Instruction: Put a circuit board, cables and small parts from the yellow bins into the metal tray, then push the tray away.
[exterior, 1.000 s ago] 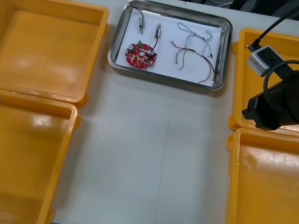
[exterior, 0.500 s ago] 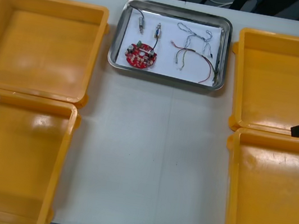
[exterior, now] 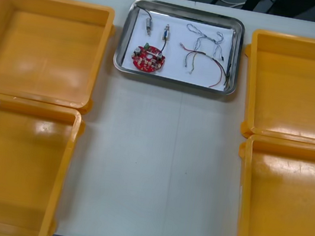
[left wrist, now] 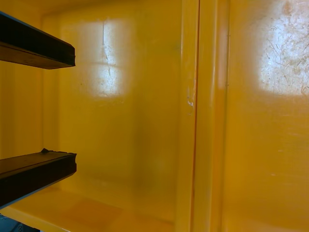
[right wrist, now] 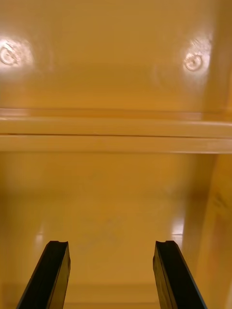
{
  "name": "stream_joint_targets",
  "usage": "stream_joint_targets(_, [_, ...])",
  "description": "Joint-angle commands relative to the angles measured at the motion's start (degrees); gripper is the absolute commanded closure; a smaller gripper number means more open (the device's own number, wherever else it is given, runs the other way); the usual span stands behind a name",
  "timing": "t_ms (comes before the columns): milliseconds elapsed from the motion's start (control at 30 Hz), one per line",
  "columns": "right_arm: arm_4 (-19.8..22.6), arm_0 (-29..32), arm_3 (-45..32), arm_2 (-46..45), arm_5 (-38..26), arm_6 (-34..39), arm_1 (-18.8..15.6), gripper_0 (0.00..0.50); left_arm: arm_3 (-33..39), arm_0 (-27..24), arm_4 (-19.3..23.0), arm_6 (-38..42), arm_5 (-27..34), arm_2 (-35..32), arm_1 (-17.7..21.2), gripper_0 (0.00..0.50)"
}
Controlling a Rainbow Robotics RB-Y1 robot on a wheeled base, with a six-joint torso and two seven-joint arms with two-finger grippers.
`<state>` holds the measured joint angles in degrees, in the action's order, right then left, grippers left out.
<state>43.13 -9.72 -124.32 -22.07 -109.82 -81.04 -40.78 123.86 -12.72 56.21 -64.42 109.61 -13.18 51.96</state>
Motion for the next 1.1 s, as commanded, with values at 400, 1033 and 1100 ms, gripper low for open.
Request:
stream_joint_targets(400, [3.6,1.7,0.1,-2.1,-0.2,5.3,-1.6,0.000,1.6,1.0,0.0,-5.4,0.4,-1.8,2.7,0.000])
stream_joint_targets(1033, [4.0,1.7,-1.5,-1.1,-0.2,5.1,-1.6,0.000,1.6,1.0,0.0,-5.4,0.4,-1.8,2.7,0.000])
stream_joint_targets(1100, [4.0,1.7,-1.5,-1.1,-0.2,5.1,-1.6,0.000,1.6,1.0,0.0,-5.4,0.4,-1.8,2.7,0.000])
